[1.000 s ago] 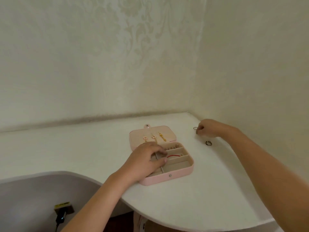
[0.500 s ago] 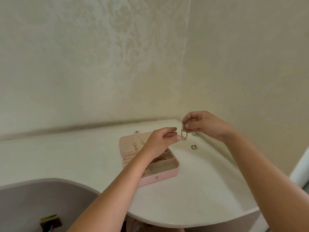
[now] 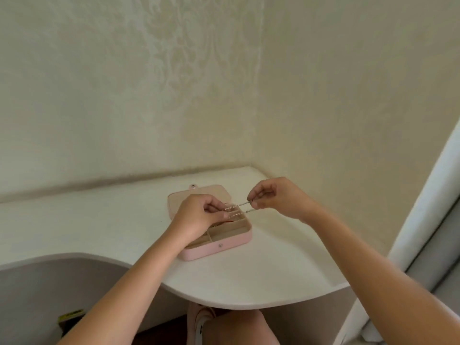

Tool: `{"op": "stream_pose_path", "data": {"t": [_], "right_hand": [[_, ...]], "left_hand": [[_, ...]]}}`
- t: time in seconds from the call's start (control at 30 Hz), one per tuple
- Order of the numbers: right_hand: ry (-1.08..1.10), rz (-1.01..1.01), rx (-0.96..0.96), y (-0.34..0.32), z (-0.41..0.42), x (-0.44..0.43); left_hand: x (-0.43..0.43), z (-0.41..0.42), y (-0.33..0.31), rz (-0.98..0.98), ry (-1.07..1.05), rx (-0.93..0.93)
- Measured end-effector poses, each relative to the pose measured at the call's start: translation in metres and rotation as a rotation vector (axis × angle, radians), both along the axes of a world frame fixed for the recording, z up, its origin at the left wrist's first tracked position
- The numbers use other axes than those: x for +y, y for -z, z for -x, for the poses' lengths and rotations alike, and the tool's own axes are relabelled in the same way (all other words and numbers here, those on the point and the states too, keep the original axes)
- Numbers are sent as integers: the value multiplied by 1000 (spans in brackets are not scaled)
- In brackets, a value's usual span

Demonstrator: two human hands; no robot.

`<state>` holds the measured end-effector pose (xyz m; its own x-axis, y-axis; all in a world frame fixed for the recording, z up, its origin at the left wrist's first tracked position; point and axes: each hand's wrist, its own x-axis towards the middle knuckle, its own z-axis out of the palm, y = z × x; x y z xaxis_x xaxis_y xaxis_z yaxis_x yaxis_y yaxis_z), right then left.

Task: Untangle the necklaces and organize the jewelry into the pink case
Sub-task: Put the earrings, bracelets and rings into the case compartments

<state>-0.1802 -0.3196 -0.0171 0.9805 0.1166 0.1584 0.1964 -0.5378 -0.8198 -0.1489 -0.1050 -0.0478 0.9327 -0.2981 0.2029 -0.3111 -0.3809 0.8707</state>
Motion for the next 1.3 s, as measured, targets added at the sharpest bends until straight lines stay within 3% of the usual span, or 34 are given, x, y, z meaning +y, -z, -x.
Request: {"op": "stream_pose_path", "data": {"t": [0.3,0.4,0.53,0.63,0.83,1.17,1.3], "right_hand": [[-46,204,-47,27,4,16],[67,339,-102,27,-8,9],[344,643,-91,32,-44,-14],[367,753,-5,39,-72,-21],[260,857,74,41,-94,-18],[308,1099,40,32,-99,13],[357,996,33,34,-100,9]], "left_hand": [[12,16,14,-374,17,-111],[14,17,14,-438,21,-170],[28,14,8,-302,-87,-243],[45,4,10,-240,-229,-282],[64,-1,44,-132,-240,-236],[69,-5,56,-54,-192,-240],[68,-5,56,-37,-193,-253]]}}
